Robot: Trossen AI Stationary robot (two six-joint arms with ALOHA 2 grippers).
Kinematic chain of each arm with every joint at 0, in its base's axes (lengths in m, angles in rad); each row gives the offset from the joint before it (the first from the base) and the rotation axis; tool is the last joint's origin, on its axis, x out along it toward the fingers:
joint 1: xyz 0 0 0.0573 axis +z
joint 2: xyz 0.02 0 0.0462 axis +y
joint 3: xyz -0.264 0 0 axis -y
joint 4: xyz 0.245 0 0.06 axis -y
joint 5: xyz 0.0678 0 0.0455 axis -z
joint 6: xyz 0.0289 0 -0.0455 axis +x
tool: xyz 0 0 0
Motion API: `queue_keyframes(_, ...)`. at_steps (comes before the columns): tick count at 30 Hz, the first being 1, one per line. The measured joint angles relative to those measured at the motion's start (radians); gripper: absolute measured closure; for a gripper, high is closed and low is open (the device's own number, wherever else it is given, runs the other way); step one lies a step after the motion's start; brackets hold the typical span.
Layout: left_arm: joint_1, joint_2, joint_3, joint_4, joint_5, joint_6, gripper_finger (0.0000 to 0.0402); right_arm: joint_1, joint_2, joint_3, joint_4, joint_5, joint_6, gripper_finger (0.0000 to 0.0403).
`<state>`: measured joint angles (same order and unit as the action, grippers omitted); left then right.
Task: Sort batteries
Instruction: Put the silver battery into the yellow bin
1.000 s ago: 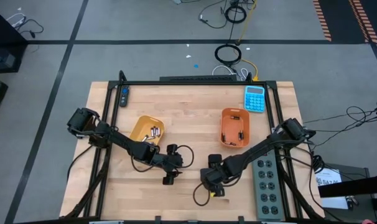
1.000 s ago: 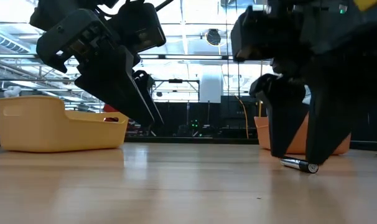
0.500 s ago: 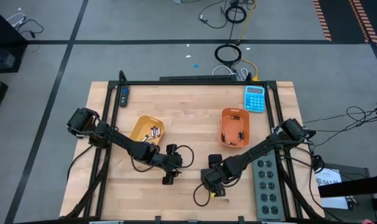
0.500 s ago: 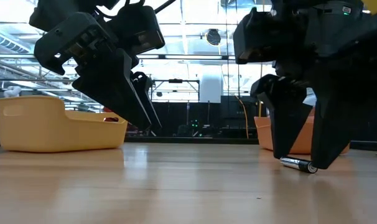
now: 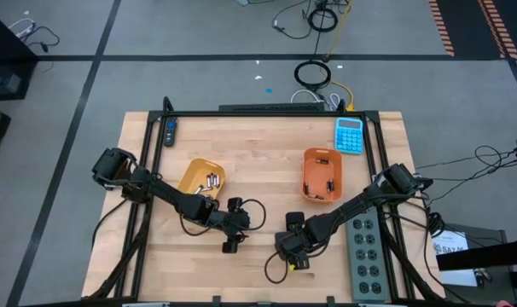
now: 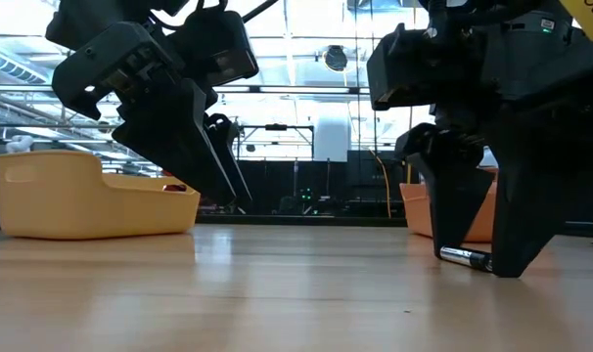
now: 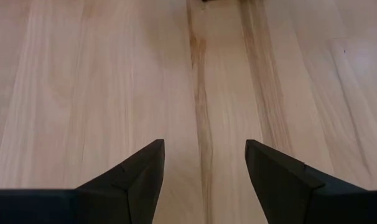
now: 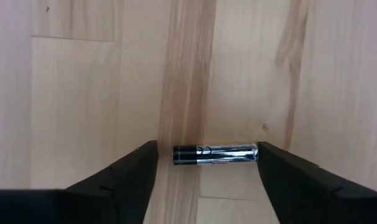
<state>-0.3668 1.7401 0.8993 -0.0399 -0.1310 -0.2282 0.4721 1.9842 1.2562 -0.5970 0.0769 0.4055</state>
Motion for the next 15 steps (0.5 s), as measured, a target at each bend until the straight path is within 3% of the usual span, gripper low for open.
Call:
queue_keyframes(8, 0.000, 0.000, 0.000, 0.000, 0.000, 0.000, 0.0168, -0.001, 0.002, -0.002, -0.004, -0.001, 0.020, 0.0239)
queue_keyframes(15, 0.000, 0.000, 0.000, 0.001, 0.000, 0.000, 0.0168, -0.001, 0.003, -0.002, 0.003, -0.001, 0.027, 0.0245)
